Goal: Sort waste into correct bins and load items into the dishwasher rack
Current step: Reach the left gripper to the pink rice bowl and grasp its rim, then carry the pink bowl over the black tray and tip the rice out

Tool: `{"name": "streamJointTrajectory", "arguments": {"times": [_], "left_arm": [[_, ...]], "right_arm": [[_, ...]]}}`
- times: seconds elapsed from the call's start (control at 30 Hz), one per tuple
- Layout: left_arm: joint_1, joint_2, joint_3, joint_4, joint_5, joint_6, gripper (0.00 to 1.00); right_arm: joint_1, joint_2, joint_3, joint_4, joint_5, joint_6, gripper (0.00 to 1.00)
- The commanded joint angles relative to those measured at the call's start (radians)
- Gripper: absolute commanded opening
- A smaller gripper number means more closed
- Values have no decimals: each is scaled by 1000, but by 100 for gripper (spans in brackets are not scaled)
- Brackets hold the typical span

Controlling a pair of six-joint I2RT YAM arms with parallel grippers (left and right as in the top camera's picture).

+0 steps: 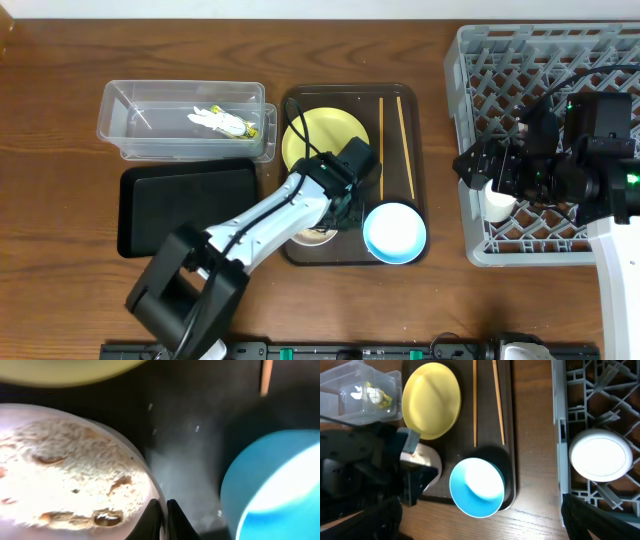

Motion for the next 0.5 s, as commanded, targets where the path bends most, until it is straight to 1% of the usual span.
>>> {"name": "streamJointTrajectory", "arguments": {"times": [0.0, 0.17, 0.27, 0.4, 0.47], "left_arm": [[10, -80, 42, -35, 24, -5, 6], [66, -209, 43, -96, 26, 22, 6], [144, -283, 43, -151, 69, 72, 6], [314, -365, 43, -210, 201, 159, 6], [425, -386, 41, -224, 311, 220, 6]], "right_arm": [[15, 0, 2, 4, -1, -14, 99], [15, 0, 2, 5, -1, -14, 99], [15, 0, 2, 4, -1, -14, 99], [15, 0, 2, 4, -1, -14, 99], [15, 0, 2, 5, -1, -14, 99]]}}
